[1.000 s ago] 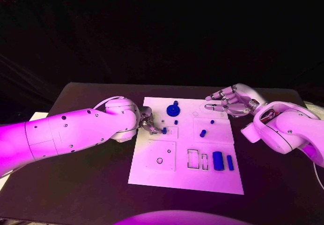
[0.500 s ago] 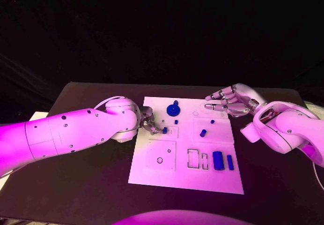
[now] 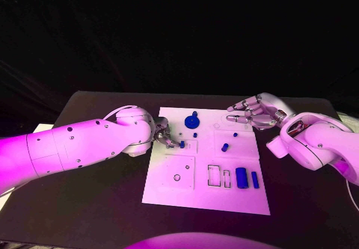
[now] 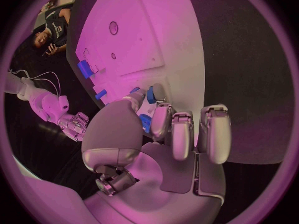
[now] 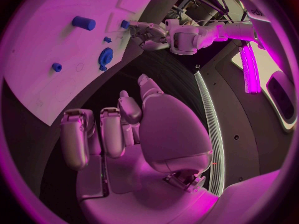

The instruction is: Assemble the parts on the task board

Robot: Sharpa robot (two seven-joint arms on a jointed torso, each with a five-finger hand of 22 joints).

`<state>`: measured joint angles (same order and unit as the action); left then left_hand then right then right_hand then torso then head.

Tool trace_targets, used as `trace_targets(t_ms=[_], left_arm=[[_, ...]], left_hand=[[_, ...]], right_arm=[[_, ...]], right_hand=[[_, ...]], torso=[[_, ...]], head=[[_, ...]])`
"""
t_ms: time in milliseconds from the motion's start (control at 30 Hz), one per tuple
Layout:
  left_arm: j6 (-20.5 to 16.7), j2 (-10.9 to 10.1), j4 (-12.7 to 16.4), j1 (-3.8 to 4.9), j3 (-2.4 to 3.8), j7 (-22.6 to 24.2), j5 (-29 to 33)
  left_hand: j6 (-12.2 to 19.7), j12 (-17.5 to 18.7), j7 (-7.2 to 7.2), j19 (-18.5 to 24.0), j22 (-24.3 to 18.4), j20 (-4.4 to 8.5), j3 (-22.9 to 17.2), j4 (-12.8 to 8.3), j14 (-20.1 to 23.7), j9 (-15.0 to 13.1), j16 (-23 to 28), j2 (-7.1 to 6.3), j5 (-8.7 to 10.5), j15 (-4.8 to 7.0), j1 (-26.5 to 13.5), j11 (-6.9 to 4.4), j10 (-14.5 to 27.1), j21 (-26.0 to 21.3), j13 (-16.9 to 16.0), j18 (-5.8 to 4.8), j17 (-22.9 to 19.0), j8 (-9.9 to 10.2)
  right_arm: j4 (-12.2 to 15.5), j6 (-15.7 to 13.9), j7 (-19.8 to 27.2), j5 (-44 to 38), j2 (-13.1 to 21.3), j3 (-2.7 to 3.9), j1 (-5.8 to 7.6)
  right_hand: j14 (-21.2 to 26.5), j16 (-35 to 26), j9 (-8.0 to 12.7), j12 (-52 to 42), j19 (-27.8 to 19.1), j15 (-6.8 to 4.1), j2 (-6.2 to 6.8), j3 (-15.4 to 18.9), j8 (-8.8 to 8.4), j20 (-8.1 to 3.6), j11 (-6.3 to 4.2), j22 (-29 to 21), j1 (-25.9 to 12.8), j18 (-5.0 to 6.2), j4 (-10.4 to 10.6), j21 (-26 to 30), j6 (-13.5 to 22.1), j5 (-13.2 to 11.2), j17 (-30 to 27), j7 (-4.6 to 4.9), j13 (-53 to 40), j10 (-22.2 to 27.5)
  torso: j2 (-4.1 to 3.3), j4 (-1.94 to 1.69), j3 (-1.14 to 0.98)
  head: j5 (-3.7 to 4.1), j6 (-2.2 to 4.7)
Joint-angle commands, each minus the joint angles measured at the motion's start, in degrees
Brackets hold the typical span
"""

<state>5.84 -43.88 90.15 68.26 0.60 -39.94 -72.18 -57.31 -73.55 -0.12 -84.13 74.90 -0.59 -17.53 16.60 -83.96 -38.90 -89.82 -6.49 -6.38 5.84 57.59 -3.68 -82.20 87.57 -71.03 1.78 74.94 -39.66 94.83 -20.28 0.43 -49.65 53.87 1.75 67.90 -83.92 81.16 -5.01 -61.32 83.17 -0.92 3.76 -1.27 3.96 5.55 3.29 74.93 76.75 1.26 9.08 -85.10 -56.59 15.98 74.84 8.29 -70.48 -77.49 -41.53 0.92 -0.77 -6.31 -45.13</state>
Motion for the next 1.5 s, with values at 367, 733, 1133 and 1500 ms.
trace_targets(t_ms=[367,733,1133,1500], left_arm=[[0.2,0.0,0.2,0.07,0.25,-2.9,1.3],[-0.7,-0.5,0.7,0.07,0.65,-2.9,1.6],[-0.4,-1.6,1.4,0.40,1.34,-2.9,1.5],[-1.2,-1.5,1.2,0.51,1.42,-2.9,1.5]], left_hand=[[-0.4,-0.1,0.05,-4.7,13.3,0.35,2.7,0.2,-6.0,0.3,-0.2,-0.04,-0.03,0.40,-2.5,0.07,-0.3,0.1,0.0,-1.11,15.1,-0.2],[-0.4,0.0,0.05,-4.6,13.2,0.35,3.0,0.2,-6.0,0.3,-0.2,-0.05,-0.04,0.41,-2.7,0.07,-0.2,0.0,0.1,-1.08,15.1,-0.2],[-0.4,-0.1,0.03,-4.6,13.2,0.36,3.1,0.1,-6.0,0.3,-0.2,0.12,-0.12,0.42,-2.5,0.04,-0.3,0.0,0.0,-1.07,15.1,-0.2],[-0.4,0.1,0.03,-4.5,13.1,0.36,3.1,0.1,-6.0,0.3,-0.2,0.19,-0.13,0.42,-2.4,0.04,-0.2,-0.2,0.2,-1.03,15.1,-0.2]], right_arm=[[-0.1,0.8,0.5,0.0,-0.2,0.00,-0.18],[-0.3,0.8,0.5,0.1,-0.3,0.00,-0.26],[-0.4,0.9,0.4,0.1,-0.4,0.00,-0.35],[-0.5,1.0,0.4,0.1,-0.5,0.00,-0.40]], right_hand=[[-2.8,-0.3,-0.1,0.2,-0.4,-0.04,-0.07,0.4,0.09,-0.12,-0.10,5.8,-0.4,1.16,0.0,0.3,-0.1,0.4,-0.1,-0.07,0.0,0.3],[-2.8,-0.3,-0.1,0.2,-0.4,-0.04,-0.07,0.4,0.09,-0.12,-0.10,5.8,-0.4,1.16,0.0,0.3,-0.1,0.4,-0.1,-0.07,0.0,0.3],[-2.8,-0.3,-0.1,0.2,-0.4,-0.04,-0.07,0.4,0.09,-0.12,-0.10,5.8,-0.4,1.16,0.0,0.3,-0.1,0.4,-0.1,-0.07,0.0,0.3],[-2.8,-0.3,-0.1,0.2,-0.4,-0.04,-0.07,0.4,0.09,-0.12,-0.10,5.8,-0.4,1.16,0.0,0.3,-0.1,0.4,-0.1,-0.07,0.0,0.3]], torso=[[-0.02,-0.05,0.03],[0.04,-0.01,-0.02],[0.00,0.01,-0.01],[0.01,0.02,-0.03]], head=[[0.08,-0.11],[-0.06,-0.12],[-0.26,0.08],[-0.20,0.15]])
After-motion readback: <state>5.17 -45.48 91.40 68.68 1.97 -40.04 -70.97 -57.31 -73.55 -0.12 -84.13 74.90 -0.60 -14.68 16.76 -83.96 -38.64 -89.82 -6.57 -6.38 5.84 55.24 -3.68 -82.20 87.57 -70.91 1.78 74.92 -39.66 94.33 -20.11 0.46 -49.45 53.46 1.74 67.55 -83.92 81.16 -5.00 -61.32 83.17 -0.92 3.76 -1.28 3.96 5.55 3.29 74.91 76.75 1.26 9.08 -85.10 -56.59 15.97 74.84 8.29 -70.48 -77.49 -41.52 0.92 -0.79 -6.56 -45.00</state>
